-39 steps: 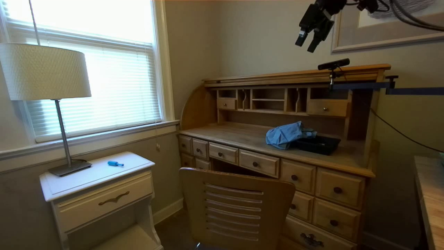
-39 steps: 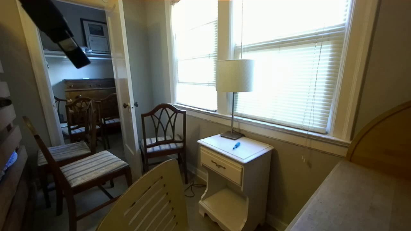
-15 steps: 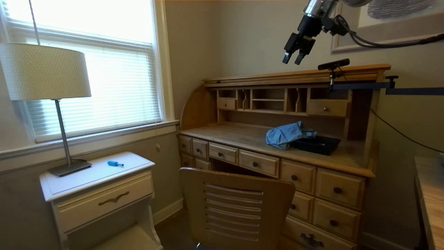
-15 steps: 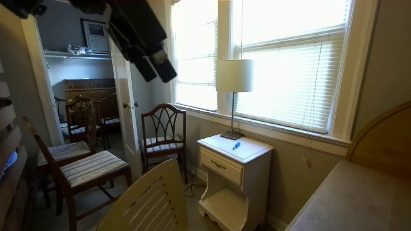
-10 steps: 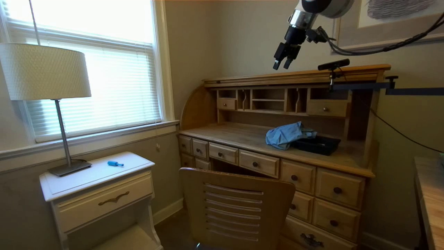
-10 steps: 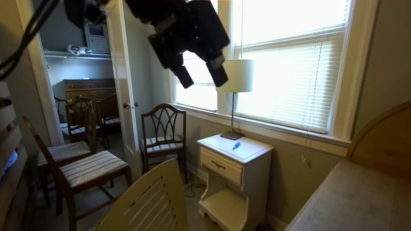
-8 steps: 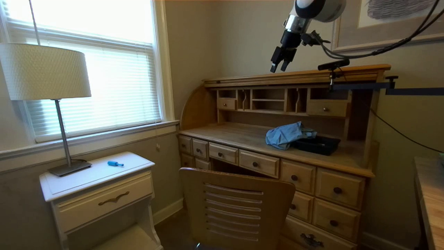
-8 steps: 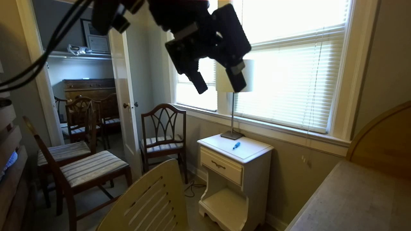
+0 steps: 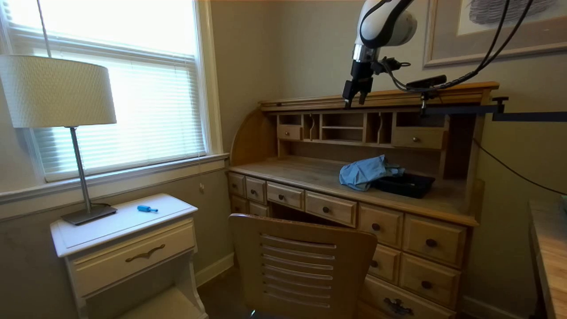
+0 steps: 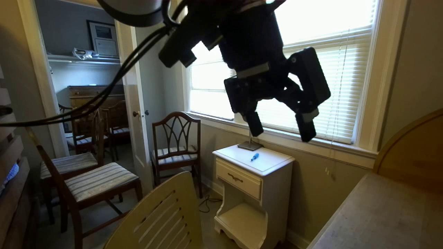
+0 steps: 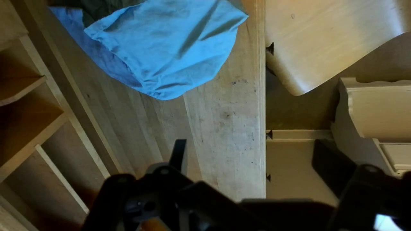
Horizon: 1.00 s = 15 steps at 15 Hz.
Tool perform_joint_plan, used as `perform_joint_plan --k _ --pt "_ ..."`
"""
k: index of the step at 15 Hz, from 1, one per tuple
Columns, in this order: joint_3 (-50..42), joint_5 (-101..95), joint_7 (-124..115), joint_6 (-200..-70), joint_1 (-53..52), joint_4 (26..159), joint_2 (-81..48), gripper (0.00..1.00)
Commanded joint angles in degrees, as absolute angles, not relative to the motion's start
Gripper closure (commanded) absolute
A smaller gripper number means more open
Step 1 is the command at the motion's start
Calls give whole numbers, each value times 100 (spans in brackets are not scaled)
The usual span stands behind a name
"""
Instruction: Put the cloth on the chair
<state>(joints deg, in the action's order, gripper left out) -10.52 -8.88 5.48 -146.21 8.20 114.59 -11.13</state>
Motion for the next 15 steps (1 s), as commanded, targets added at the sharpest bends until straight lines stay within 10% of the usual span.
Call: perform_joint_plan --k 1,15 --pt "-1010 -827 495 -14500 869 11356 -1190 0" --pt "-1420 -1754 -2309 -13444 328 9935 -2640 0"
